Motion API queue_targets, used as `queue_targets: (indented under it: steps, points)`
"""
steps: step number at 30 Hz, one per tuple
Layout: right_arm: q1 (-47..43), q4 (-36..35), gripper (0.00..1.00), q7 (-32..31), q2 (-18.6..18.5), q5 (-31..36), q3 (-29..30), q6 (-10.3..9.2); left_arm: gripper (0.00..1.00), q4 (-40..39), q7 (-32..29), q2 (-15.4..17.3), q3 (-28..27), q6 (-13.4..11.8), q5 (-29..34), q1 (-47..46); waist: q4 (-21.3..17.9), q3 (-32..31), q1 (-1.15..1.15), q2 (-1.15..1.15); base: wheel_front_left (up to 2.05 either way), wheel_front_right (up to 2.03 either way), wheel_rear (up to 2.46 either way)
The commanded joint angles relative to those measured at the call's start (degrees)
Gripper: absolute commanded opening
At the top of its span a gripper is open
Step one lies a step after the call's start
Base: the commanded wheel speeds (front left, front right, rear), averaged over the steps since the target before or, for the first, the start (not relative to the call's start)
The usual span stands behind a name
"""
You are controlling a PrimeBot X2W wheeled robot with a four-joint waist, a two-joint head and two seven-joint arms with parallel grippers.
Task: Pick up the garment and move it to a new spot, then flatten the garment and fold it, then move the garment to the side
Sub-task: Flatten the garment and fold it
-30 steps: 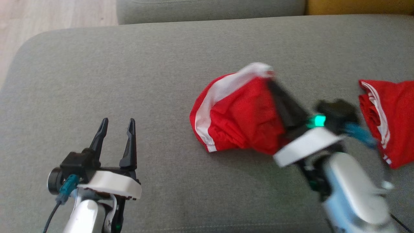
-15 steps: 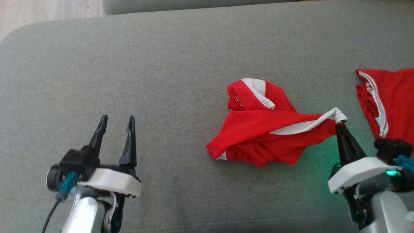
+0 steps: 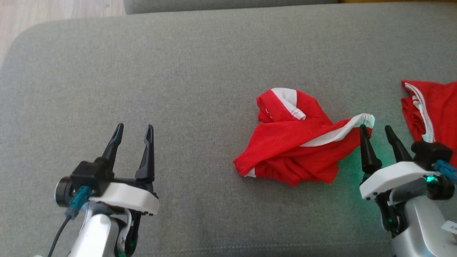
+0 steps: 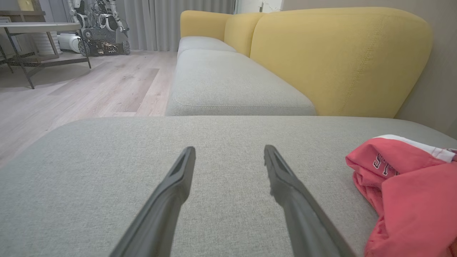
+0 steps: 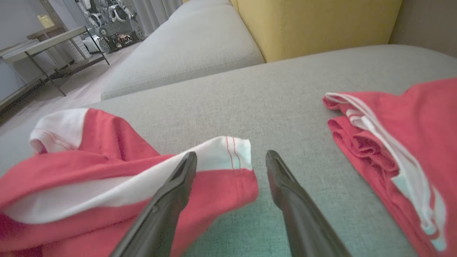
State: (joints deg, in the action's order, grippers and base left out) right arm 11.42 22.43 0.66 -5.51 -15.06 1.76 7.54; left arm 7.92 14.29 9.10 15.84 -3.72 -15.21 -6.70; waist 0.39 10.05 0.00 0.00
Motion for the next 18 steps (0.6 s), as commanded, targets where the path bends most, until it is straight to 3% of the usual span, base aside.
queue_targets:
  steps: [1,8,18]
  points:
    - [1.05,-2.41,1.0,1.41,-0.92,-0.05,-1.64,-0.05,1.0,-1.58,0.6,1.15,-2.14,-0.3,0.32,-1.6,-0.04,-0.79,0.0,0.0,0.0,0.0,0.0]
    - [-1.39,-10.65,1.0,2.75,-1.8,1.92,-3.02,-0.05,1.0,-2.12,0.64,1.43,-2.69,-1.11,0.11,0.5,-0.49,-3.5,0.0,0.0,0.0,0.0,0.0]
    - [-8.05,-24.72,1.0,-1.83,-0.69,4.01,-4.87,-0.05,1.0,-3.49,0.49,2.04,-3.0,-2.67,0.09,4.44,-0.53,-6.64,0.0,0.0,0.0,0.0,0.0]
